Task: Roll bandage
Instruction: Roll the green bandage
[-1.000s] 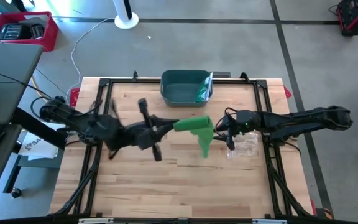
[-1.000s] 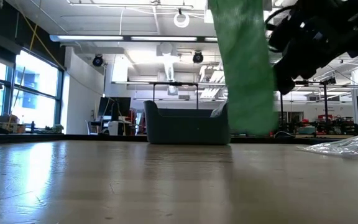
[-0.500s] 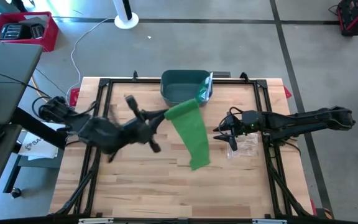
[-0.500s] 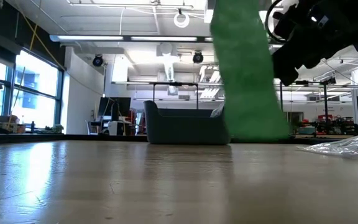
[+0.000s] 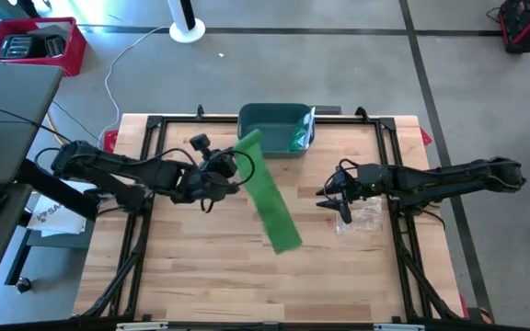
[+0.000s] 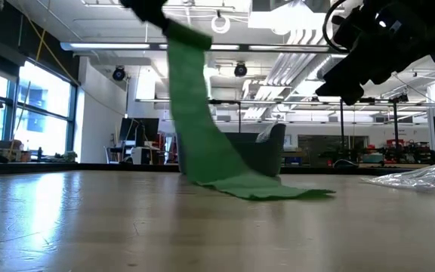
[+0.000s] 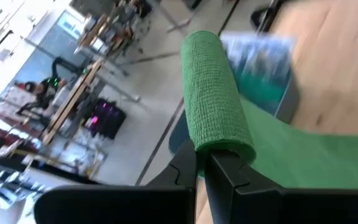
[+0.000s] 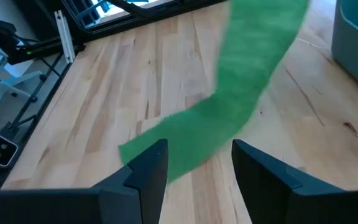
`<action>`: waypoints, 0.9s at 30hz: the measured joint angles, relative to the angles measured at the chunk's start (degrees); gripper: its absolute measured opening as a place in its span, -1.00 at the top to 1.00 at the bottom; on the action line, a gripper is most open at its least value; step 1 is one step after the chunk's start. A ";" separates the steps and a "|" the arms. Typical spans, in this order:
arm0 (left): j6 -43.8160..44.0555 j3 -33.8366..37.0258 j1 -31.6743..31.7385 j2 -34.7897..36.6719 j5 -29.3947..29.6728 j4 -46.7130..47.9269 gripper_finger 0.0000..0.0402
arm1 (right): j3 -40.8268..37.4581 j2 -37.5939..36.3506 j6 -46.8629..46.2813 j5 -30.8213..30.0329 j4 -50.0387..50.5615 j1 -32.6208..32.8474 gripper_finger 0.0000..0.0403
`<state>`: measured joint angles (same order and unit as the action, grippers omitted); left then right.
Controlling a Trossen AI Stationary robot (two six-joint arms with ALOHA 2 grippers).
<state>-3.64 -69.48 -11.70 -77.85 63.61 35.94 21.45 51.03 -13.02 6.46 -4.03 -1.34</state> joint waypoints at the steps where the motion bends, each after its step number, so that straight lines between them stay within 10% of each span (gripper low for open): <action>1: -0.02 1.87 0.45 0.87 -0.03 -0.16 0.96 | 0.00 0.00 0.22 0.14 0.00 0.00 0.15; 12: 1.19 13.09 4.54 9.31 0.04 -4.12 0.96 | 3.98 16.55 10.84 13.71 -9.74 0.00 0.15; 27: 2.94 16.20 9.29 9.67 -6.07 -6.73 0.96 | 37.98 52.77 44.92 18.87 26.36 2.30 0.15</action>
<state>-0.70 -53.28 -2.42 -68.18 57.54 29.21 59.43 103.80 31.90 25.33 22.33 0.96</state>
